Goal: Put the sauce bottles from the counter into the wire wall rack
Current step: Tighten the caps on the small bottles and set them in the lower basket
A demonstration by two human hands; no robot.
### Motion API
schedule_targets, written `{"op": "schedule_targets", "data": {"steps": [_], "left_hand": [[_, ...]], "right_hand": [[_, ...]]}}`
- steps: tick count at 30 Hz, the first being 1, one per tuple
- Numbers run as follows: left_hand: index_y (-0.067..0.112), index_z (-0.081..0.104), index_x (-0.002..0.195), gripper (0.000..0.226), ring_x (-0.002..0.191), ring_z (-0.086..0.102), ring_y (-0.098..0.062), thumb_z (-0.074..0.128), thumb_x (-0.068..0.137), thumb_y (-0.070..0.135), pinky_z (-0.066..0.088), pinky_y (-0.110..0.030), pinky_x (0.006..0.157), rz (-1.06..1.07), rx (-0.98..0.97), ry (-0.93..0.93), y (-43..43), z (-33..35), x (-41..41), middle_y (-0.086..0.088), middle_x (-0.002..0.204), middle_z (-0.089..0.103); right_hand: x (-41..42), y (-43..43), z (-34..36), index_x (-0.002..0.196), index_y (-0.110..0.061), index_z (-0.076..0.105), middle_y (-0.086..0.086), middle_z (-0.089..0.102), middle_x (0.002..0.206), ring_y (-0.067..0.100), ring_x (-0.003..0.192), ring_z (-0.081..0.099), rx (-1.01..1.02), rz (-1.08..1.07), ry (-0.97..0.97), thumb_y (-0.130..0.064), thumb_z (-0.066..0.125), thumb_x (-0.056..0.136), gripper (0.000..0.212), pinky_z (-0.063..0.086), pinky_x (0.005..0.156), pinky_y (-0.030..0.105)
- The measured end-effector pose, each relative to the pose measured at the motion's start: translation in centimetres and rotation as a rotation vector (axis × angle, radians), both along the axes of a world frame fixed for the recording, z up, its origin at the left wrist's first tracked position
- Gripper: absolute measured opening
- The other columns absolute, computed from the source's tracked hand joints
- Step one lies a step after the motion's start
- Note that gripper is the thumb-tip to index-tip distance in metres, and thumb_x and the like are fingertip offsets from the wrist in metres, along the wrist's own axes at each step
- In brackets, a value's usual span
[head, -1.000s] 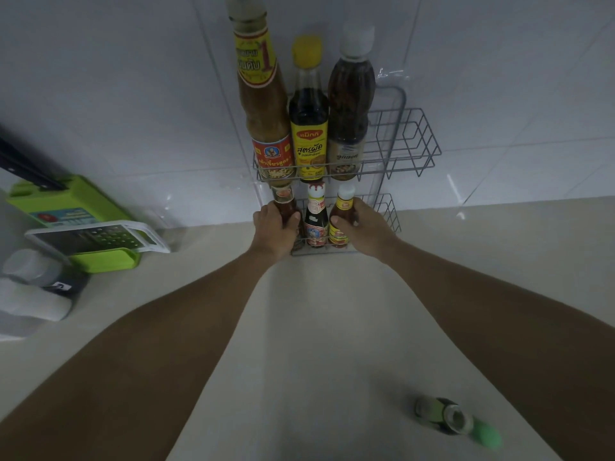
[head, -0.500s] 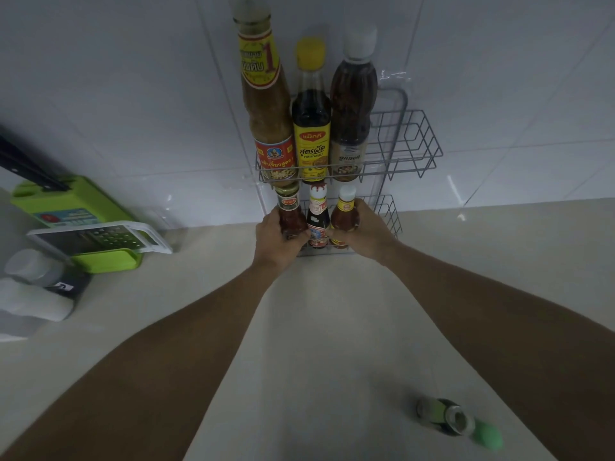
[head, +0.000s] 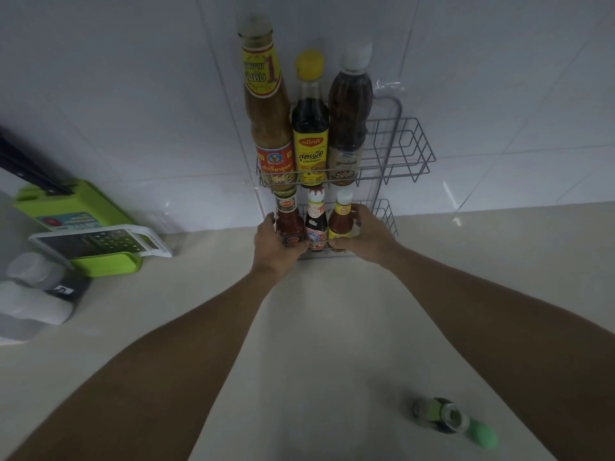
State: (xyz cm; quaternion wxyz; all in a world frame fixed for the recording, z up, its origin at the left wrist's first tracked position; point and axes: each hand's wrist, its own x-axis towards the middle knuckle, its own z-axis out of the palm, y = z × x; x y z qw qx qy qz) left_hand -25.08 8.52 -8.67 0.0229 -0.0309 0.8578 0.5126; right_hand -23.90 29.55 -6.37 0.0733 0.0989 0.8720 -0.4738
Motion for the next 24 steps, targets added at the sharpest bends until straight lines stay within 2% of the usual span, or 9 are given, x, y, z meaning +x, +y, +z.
{"op": "schedule_targets", "data": {"steps": [2, 4, 9, 12, 14, 16, 20, 22, 24], "left_hand": [[0.011, 0.030, 0.155, 0.098, 0.145, 0.035, -0.028, 0.085, 0.077, 0.028, 0.034, -0.048, 0.119, 0.029, -0.049, -0.065, -0.1, -0.3, 0.9, -0.012, 0.157, 0.038], [0.009, 0.020, 0.159, 0.101, 0.150, 0.026, -0.030, 0.081, 0.081, 0.032, 0.029, -0.045, 0.121, 0.064, -0.079, -0.076, 0.0, -0.8, 2.1, -0.012, 0.161, 0.028], [0.010, 0.037, 0.148, 0.074, 0.136, 0.033, -0.028, 0.072, 0.084, 0.022, 0.029, -0.031, 0.107, 0.037, -0.079, 0.036, 1.7, -1.2, 6.7, -0.013, 0.143, 0.040], [0.007, 0.042, 0.143, 0.061, 0.132, 0.040, -0.029, 0.067, 0.088, 0.014, 0.034, -0.033, 0.110, -0.122, -0.094, -0.017, 3.8, -1.8, 10.1, -0.012, 0.140, 0.044], [0.008, 0.046, 0.140, 0.055, 0.129, 0.044, -0.026, 0.065, 0.089, 0.011, 0.039, -0.036, 0.109, -0.303, -0.079, -0.067, 5.4, -2.2, 12.7, -0.007, 0.135, 0.046], [0.010, 0.048, 0.140, 0.056, 0.129, 0.046, -0.023, 0.066, 0.087, 0.010, 0.039, -0.029, 0.104, -0.512, -0.094, -0.107, 6.9, -2.7, 15.3, -0.004, 0.133, 0.047], [0.023, 0.044, 0.144, 0.076, 0.129, 0.045, -0.014, 0.072, 0.074, 0.030, 0.036, -0.022, 0.100, -0.815, -0.128, -0.254, 9.4, -3.6, 20.2, 0.004, 0.138, 0.046], [0.026, 0.042, 0.146, 0.087, 0.126, 0.043, -0.009, 0.079, 0.068, 0.036, 0.036, -0.021, 0.100, -0.942, -0.141, -0.262, 10.3, -4.5, 22.3, 0.008, 0.137, 0.045], [0.028, 0.041, 0.146, 0.092, 0.127, 0.043, -0.009, 0.085, 0.065, 0.036, 0.035, -0.024, 0.105, -1.019, -0.146, -0.240, 11.0, -5.3, 24.1, 0.009, 0.139, 0.046]], "right_hand": [[0.4, 0.5, 0.4, 0.147, -0.019, 0.037, 0.003, 0.051, 0.145, 0.024, 0.133, 0.047, 0.030, -0.008, -0.022, -0.030, 0.090, 0.067, 0.097, 0.040, 0.102, 0.035], [1.0, 1.0, 1.1, 0.150, -0.020, 0.032, 0.004, 0.047, 0.150, 0.025, 0.136, 0.044, 0.060, -0.007, -0.033, -0.036, 0.089, 0.069, 0.100, 0.037, 0.106, 0.036], [4.2, 2.9, 2.8, 0.150, -0.016, 0.032, 0.007, 0.045, 0.151, 0.028, 0.137, 0.042, 0.155, 0.002, -0.006, -0.044, 0.082, 0.077, 0.093, 0.033, 0.100, 0.029], [7.0, 4.9, 3.2, 0.146, -0.016, 0.039, 0.007, 0.048, 0.147, 0.027, 0.133, 0.047, 0.223, -0.003, 0.003, -0.041, 0.077, 0.083, 0.078, 0.034, 0.100, 0.027], [9.2, 6.4, 3.0, 0.144, -0.018, 0.043, 0.007, 0.050, 0.144, 0.027, 0.131, 0.050, 0.268, 0.005, -0.035, -0.040, 0.073, 0.086, 0.069, 0.040, 0.106, 0.034], [11.8, 8.0, 2.6, 0.140, -0.020, 0.047, 0.005, 0.053, 0.139, 0.026, 0.126, 0.053, 0.332, 0.020, -0.086, -0.040, 0.070, 0.088, 0.060, 0.042, 0.105, 0.038], [17.6, 10.9, 0.8, 0.128, -0.022, 0.055, 0.005, 0.058, 0.129, 0.024, 0.118, 0.053, 0.465, 0.070, -0.254, -0.042, 0.068, 0.089, 0.046, 0.040, 0.098, 0.033], [20.7, 11.8, -0.2, 0.125, -0.023, 0.056, 0.006, 0.056, 0.127, 0.025, 0.118, 0.052, 0.498, 0.094, -0.366, -0.043, 0.067, 0.088, 0.044, 0.041, 0.096, 0.033], [23.6, 12.4, -1.2, 0.122, -0.021, 0.057, 0.008, 0.055, 0.123, 0.027, 0.110, 0.057, 0.524, 0.107, -0.455, -0.043, 0.068, 0.087, 0.042, 0.049, 0.088, 0.035]]}}
